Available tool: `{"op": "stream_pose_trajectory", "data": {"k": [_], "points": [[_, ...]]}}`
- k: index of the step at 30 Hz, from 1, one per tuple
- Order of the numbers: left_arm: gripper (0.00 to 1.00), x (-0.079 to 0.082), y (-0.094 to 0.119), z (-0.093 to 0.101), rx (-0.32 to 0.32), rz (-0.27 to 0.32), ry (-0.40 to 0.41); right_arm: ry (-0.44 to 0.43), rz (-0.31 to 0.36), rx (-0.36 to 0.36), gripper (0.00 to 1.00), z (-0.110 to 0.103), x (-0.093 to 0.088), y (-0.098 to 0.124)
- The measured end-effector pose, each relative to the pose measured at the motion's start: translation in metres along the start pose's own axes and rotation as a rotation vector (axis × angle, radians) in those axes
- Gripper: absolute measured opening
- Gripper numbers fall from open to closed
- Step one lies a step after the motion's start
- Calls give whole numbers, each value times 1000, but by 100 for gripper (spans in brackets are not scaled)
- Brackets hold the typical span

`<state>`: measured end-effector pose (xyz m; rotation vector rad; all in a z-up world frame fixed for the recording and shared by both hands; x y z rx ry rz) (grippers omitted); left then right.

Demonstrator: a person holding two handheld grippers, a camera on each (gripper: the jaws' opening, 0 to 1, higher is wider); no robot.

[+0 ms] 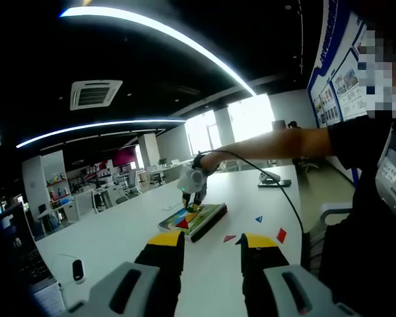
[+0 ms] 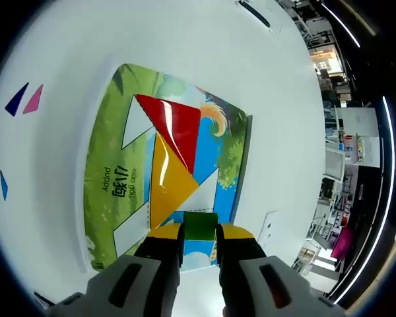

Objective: Pick up the tangram pieces one by one and place each piece onto its matching region on the pattern sheet, fitting the shapes together until the outline on the sheet is completely filled by the tangram pieces

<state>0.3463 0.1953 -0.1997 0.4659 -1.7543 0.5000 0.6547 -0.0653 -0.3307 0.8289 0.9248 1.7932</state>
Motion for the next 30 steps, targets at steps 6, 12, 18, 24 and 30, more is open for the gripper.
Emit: {"op": "stream_pose_trajectory", "data": {"k": [6,12,18,24,30], "points": [[36,-1,0,0,0,-2,0,-30,3,-18,22,2,-1,0],[36,-1,0,1,-1,-2,-2,-42,5,-21,22,1,-2,-1],[36,-2,-1,1,-1,-5,-4,-61,-3,-42,27,3,-3,2],[36,-2,-1,-1,2,-6,-2,-125,4,-121,32,13,-14,32],[36,-1,-2,0,1,-8,-4,-330,171,-258,36,16,-11,68]]}}
Point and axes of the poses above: the point that each gripper's makers call its tool centre point, and the gripper's own axes: y roughly backward along the fingers, z roughly to its right, x roughly out of its top, the point moved 1 cm from there along y, roughly backward along the fingers, and after that the axes turned 15 degrees about z, right-handed, at the moved point
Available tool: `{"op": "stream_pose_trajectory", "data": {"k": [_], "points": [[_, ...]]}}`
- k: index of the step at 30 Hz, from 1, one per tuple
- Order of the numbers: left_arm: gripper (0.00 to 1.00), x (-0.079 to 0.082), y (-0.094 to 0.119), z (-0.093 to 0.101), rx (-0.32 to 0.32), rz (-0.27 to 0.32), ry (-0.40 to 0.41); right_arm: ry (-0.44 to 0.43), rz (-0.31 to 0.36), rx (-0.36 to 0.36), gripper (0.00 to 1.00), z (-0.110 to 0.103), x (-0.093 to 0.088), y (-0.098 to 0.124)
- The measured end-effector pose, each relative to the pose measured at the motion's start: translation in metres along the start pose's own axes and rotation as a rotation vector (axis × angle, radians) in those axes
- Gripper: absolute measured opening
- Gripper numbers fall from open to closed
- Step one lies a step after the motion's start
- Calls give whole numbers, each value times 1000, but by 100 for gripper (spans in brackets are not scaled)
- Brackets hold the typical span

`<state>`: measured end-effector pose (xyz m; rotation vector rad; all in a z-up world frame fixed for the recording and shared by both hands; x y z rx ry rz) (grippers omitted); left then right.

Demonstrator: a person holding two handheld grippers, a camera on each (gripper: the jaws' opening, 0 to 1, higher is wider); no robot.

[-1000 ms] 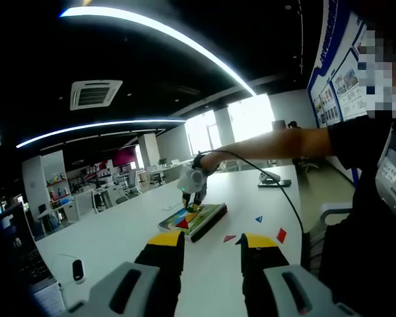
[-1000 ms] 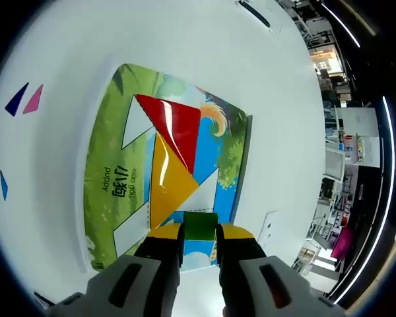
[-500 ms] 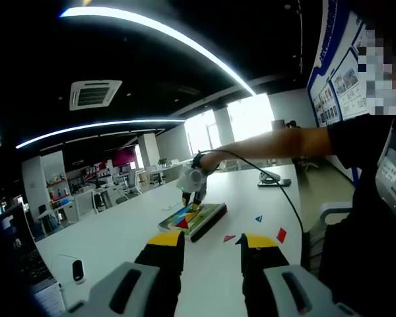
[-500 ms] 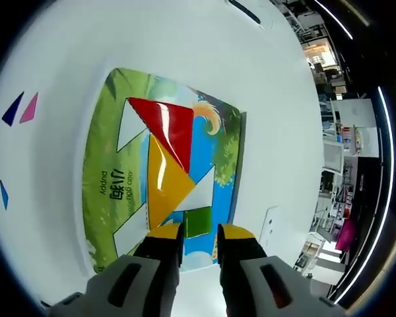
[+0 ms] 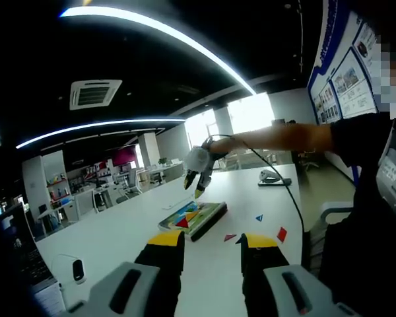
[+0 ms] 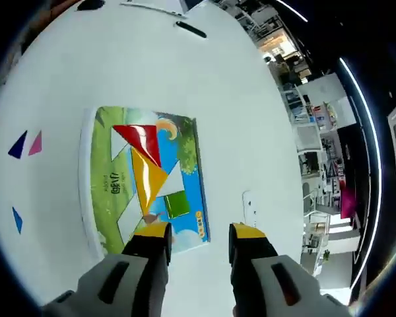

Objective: Pick up the tangram pieces one by one and place each piece onto its matching region on the pattern sheet, fitting the shapes together until the outline on the sheet is completely filled by the tangram pieces

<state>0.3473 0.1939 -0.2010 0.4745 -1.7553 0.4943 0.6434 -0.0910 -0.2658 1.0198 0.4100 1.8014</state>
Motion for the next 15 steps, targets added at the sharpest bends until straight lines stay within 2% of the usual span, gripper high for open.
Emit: {"op": "stream_pose_trajectory", "data": {"k": [2,5,8,10,15], "points": [[36,0,-1,1,-1,-1,0,-46,3,-24,36,-2,-6,10],[36,-1,-3,3,-1,-5,1,-129,42,-43,37,-7,-12,21],[36,-2,-5,3,-5,-11,2,-174,67,-45,37,-12,-17,32],[36,-3,-5,3,-7,-14,6,-230,96,-71,37,-14,-17,40],[36,-3,-6,3,2,-12,10,-363,252,-139,39,-18,-3,61]]}}
Point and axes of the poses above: the point that each gripper's makers call its tool centre point, and the gripper's own axes: y roughly backward along the fingers, z roughly to its right, x roughly out of its top, the point moved 1 cm from there along y, roughly backward along the fingers, and after that the axes turned 15 degrees about z, right-handed, at the moved point
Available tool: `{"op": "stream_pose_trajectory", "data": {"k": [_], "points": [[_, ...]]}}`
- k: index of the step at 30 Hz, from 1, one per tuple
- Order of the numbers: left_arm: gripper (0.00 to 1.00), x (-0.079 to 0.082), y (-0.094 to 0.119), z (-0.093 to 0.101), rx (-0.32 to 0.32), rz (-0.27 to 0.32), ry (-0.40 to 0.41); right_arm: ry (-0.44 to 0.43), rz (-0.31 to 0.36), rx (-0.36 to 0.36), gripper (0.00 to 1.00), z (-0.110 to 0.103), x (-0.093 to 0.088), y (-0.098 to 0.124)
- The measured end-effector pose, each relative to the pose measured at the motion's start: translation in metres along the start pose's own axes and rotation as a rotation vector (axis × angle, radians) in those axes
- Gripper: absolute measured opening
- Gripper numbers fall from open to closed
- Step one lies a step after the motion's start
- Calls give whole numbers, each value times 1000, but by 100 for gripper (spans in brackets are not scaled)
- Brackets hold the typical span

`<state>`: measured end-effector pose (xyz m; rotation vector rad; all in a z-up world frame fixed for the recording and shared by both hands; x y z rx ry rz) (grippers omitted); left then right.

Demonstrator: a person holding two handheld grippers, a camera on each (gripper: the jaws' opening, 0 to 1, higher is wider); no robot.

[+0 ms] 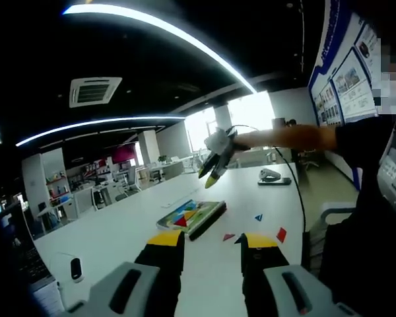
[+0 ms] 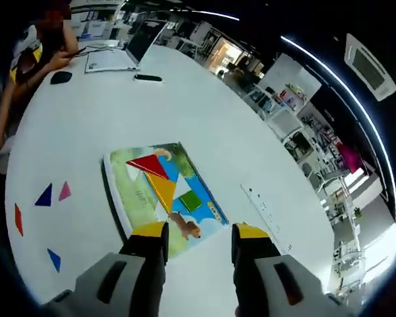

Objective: Pick up the tangram pieces one by one and place each piece onto its matching region on the pattern sheet, fitting the shapes together until the outline on the sheet is completely filled by the tangram pieces

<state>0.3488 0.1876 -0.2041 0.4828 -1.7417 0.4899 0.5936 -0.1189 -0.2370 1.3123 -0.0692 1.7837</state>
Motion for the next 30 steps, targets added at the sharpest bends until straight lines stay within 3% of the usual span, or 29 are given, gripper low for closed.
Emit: {"op": "stream_pose_trajectory", "data": {"k": [10,17,30], "points": [[36,1,1,-2,17,8,4,-114,171,-44,47,-22,1,29],[36,3,1,-6,34,17,10,-187,314,-72,49,-44,14,51],[36,4,3,-10,52,22,17,-249,472,-114,47,-76,20,101]]}}
Point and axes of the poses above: the point that each gripper's makers call its tool centre point, and the gripper's own axes: y roughly backward along the fingers, z roughly to its right, x roughly out of its top, the point moved 1 cm from there along y, roughly backward along the fingers, and after that the axes turned 15 degrees about z, right-handed, at the moved point
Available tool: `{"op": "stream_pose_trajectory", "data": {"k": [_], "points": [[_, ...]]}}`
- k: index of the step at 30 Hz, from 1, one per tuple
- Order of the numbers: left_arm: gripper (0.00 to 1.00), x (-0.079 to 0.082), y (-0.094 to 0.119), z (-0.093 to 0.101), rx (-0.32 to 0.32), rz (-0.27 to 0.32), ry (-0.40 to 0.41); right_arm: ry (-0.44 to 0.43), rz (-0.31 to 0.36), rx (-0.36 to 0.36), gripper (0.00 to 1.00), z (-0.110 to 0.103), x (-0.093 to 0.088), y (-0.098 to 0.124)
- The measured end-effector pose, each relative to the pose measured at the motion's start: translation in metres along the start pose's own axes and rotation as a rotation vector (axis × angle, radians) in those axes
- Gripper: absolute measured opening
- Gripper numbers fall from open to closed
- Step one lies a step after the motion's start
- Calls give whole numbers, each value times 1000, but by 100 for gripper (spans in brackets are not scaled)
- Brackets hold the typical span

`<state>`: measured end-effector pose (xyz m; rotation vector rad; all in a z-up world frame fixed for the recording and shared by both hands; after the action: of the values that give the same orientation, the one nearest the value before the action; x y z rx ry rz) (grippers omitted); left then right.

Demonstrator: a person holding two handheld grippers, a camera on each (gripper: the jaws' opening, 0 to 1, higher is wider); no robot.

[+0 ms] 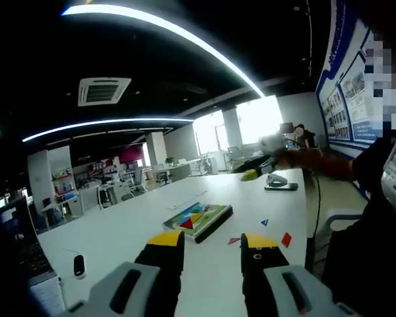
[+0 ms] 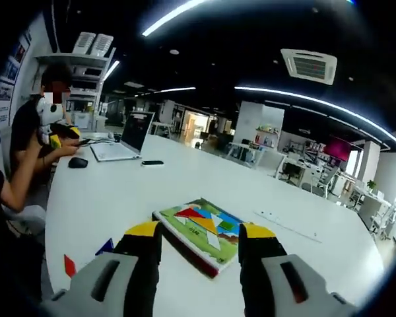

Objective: Pick up the tangram pieces one by one and place each piece onto its matching region on the pattern sheet, fitting the shapes together until the outline on the sheet is completely filled by the tangram pieces

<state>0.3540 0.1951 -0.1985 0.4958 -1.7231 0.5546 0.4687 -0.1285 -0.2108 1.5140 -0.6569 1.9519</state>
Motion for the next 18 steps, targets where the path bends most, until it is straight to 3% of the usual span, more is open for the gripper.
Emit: {"op": "stream_pose_trajectory", "data": {"k": [5,12,18], "points": [[36,0,-2,0,-2,0,0,-36,74,-9,47,-17,10,14],[36,-1,-2,1,-3,-4,-1,-38,90,19,46,-45,5,29],[36,-1,-3,1,-4,-5,-3,-68,164,3,45,-58,10,42]]}}
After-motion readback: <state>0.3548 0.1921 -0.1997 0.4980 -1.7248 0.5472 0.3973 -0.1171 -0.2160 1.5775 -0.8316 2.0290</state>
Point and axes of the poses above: the point that each gripper's makers call its tool centre point, and the gripper's own axes: y roughly backward along the fingers, z roughly to its right, x roughly out of its top, the point moved 1 cm from there along y, roughly backward along the fingers, and after that the axes turned 15 degrees about z, right-handed, at the moved point
